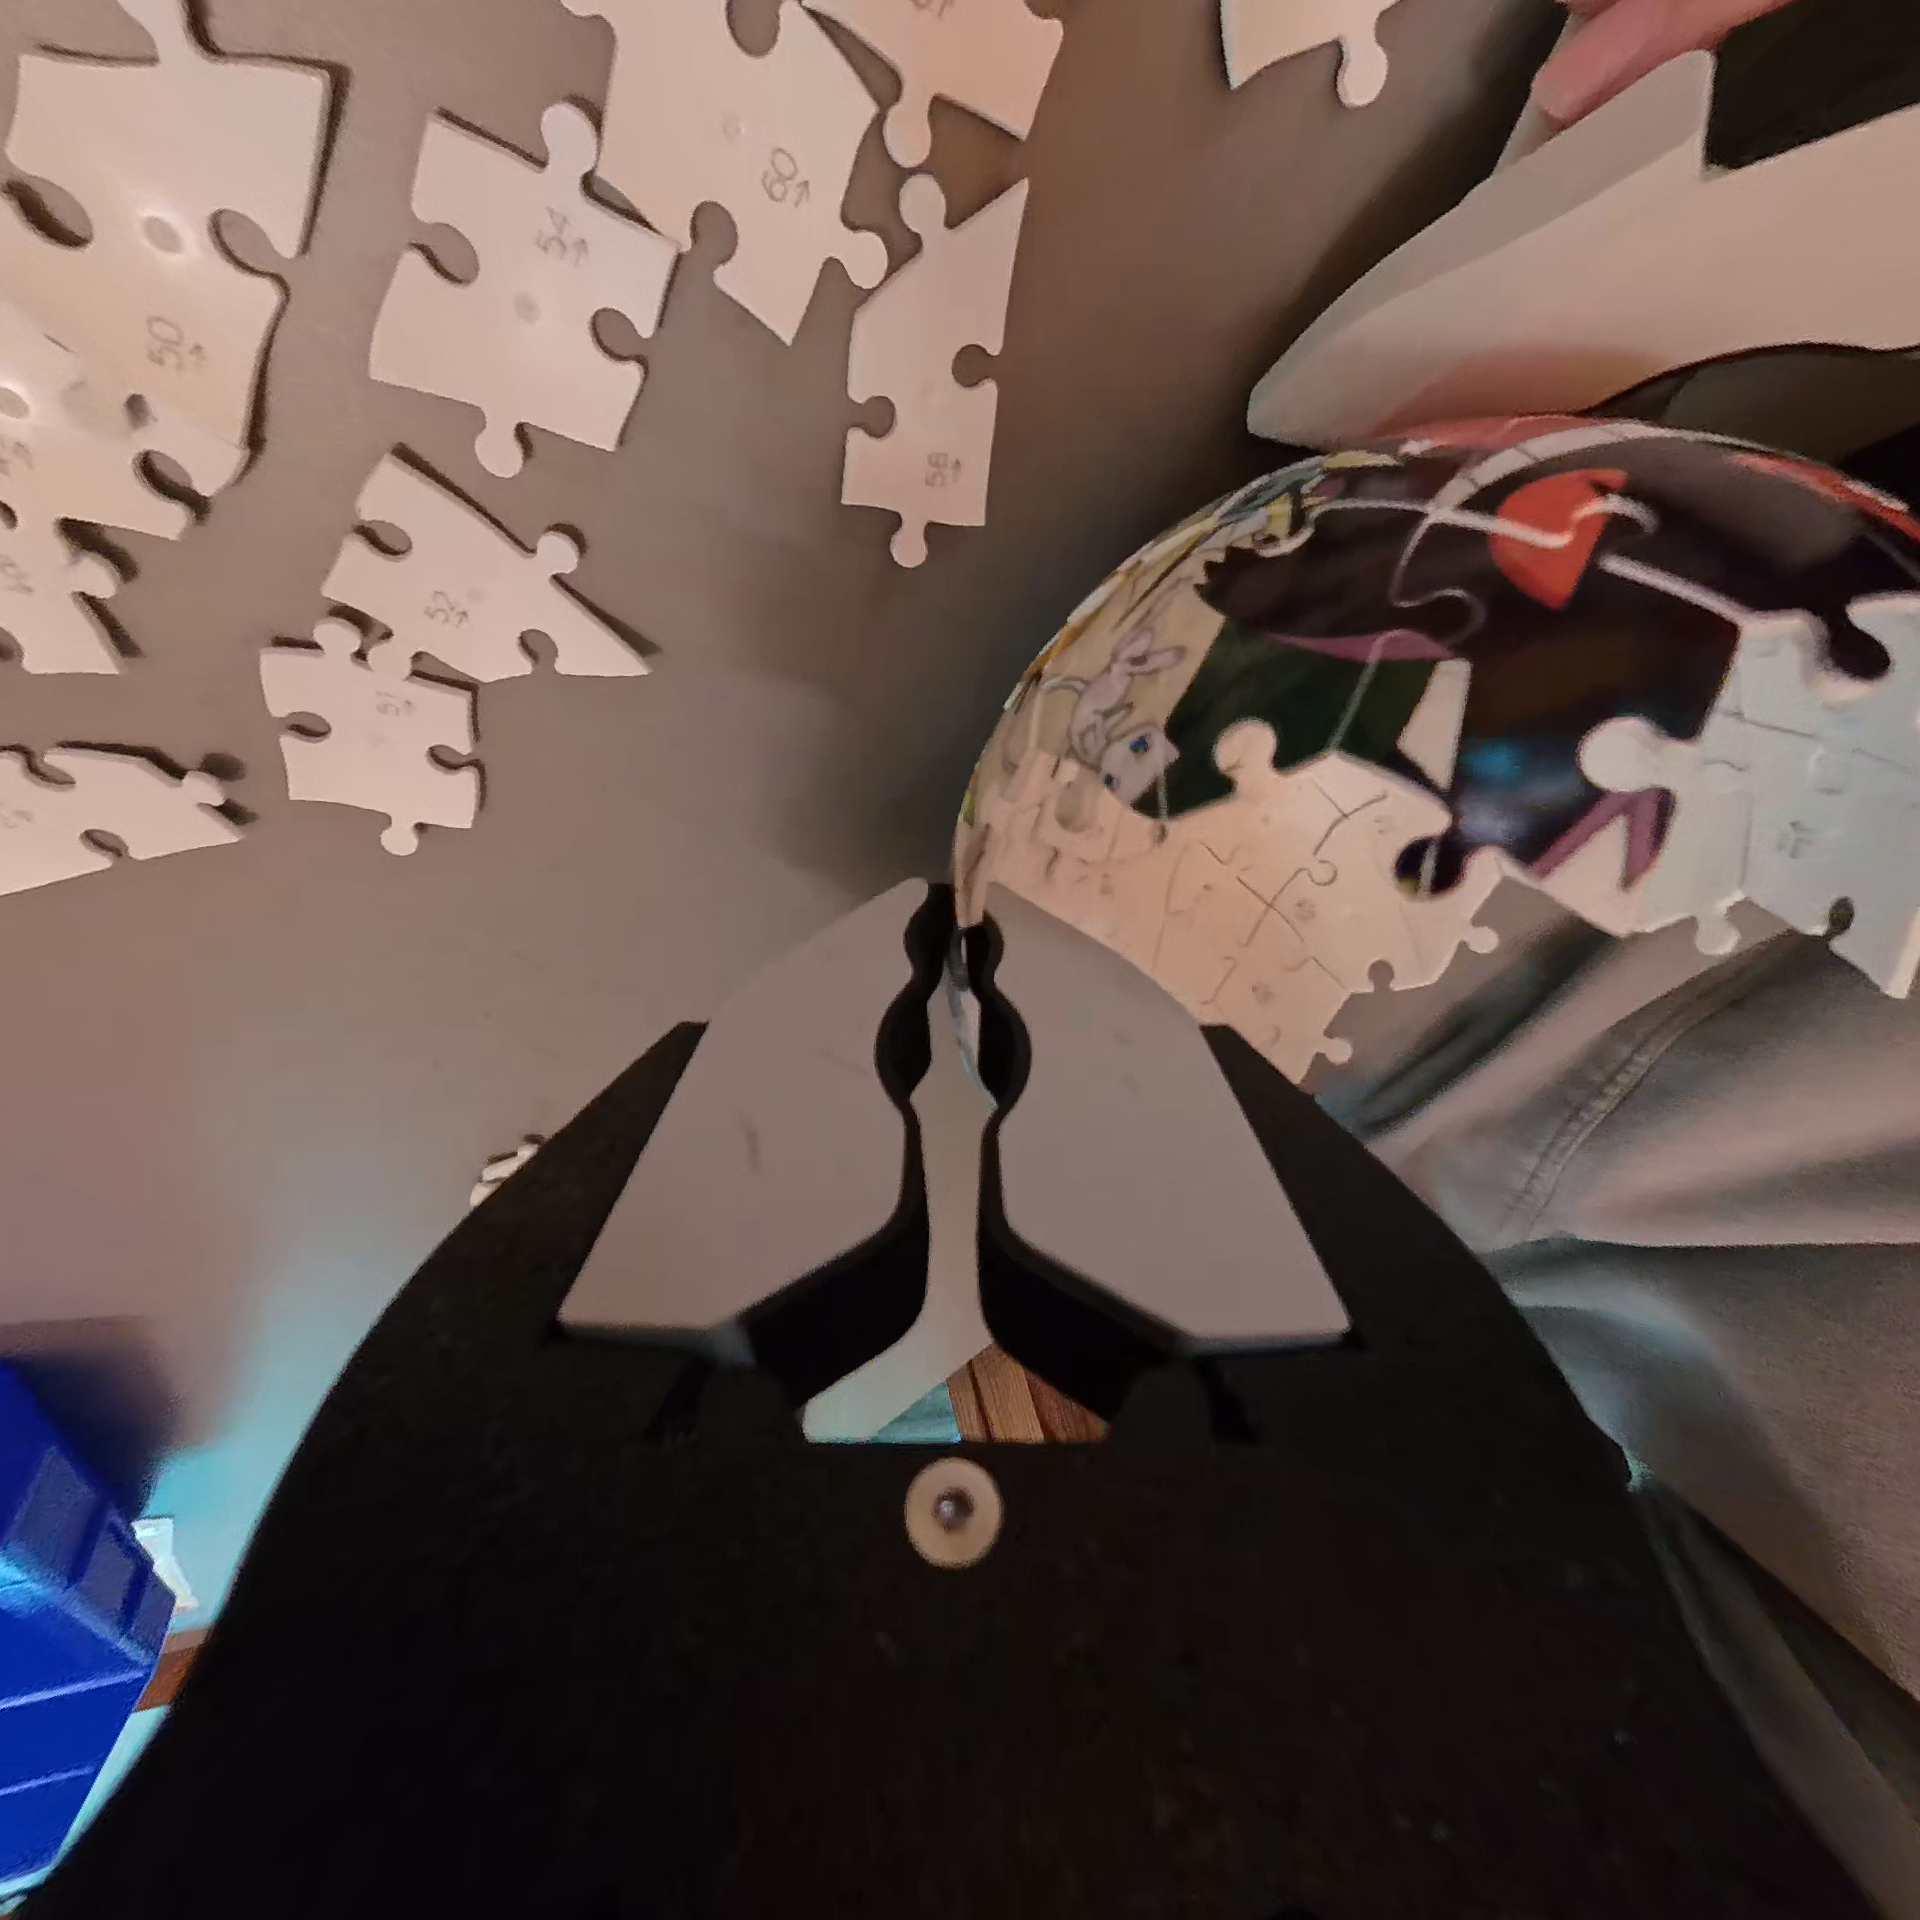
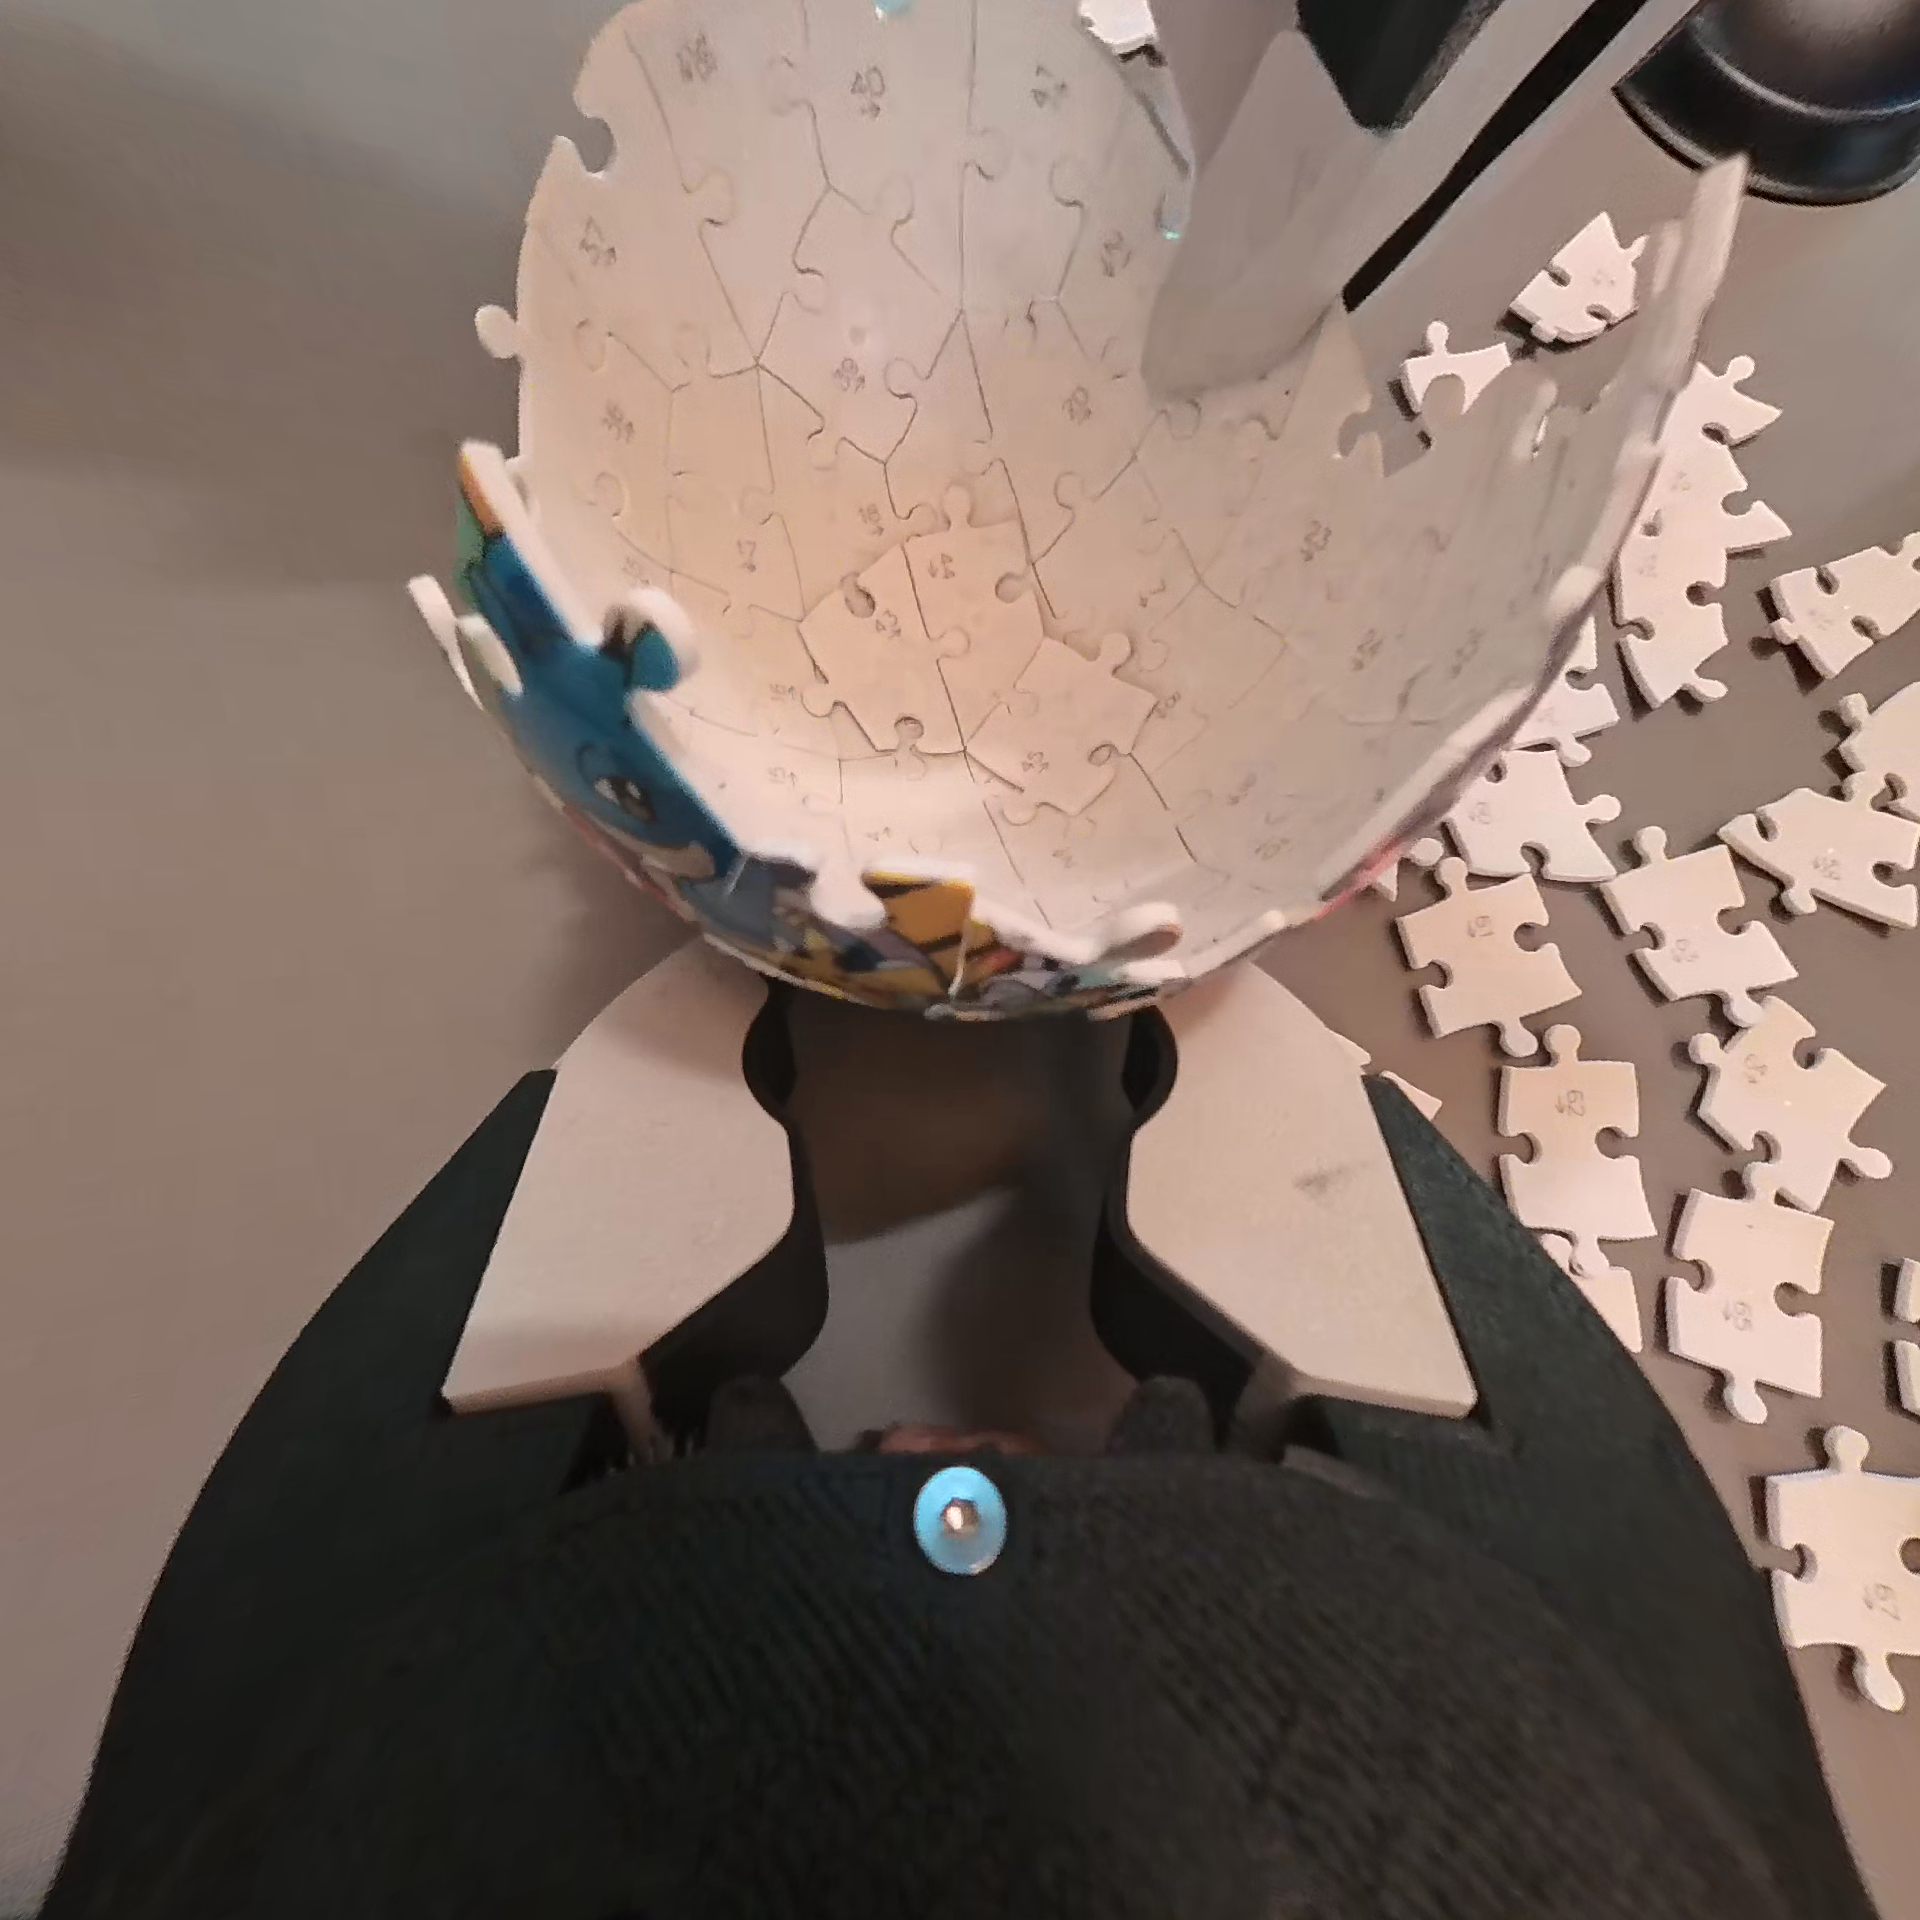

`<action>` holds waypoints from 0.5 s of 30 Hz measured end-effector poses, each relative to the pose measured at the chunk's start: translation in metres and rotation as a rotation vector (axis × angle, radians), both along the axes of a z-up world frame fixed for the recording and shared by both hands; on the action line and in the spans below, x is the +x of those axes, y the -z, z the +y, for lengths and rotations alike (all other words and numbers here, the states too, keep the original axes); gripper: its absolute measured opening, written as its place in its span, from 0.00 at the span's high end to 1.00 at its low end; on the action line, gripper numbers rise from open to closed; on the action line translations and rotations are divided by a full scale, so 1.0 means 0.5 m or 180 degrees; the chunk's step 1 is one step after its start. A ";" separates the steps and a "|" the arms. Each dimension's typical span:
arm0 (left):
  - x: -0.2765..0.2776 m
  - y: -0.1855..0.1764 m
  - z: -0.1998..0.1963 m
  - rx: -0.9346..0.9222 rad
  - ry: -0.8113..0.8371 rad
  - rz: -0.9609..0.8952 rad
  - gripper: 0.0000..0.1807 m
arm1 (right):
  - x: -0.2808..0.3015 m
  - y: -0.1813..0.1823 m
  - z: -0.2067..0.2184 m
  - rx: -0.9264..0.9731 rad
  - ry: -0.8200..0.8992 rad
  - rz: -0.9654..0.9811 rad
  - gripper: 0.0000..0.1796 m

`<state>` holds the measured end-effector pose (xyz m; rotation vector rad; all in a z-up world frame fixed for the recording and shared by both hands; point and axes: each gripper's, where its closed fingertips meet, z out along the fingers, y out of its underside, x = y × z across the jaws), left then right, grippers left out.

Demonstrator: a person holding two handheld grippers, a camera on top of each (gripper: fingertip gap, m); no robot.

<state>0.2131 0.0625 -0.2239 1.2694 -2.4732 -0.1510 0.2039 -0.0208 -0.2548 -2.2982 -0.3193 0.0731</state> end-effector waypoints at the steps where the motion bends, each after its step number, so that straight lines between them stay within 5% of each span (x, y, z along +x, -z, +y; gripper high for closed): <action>1: 0.002 -0.001 -0.002 -0.0026 -0.0038 -0.0030 0.95 | 0.000 0.000 0.000 0.0001 0.0000 -0.0001 0.66; 5: 0.016 -0.035 -0.026 -0.0461 -0.0239 -0.0196 0.81 | 0.000 -0.001 0.000 0.0007 -0.0003 -0.0009 0.66; 10: 0.037 -0.122 -0.020 -0.0904 -0.0296 -0.0908 0.81 | 0.000 -0.001 0.000 0.0006 -0.0003 -0.0007 0.66; 15: 0.001 -0.140 0.078 -0.0677 -0.0066 -0.1656 0.84 | -0.001 -0.001 0.000 0.0004 -0.0002 -0.0005 0.66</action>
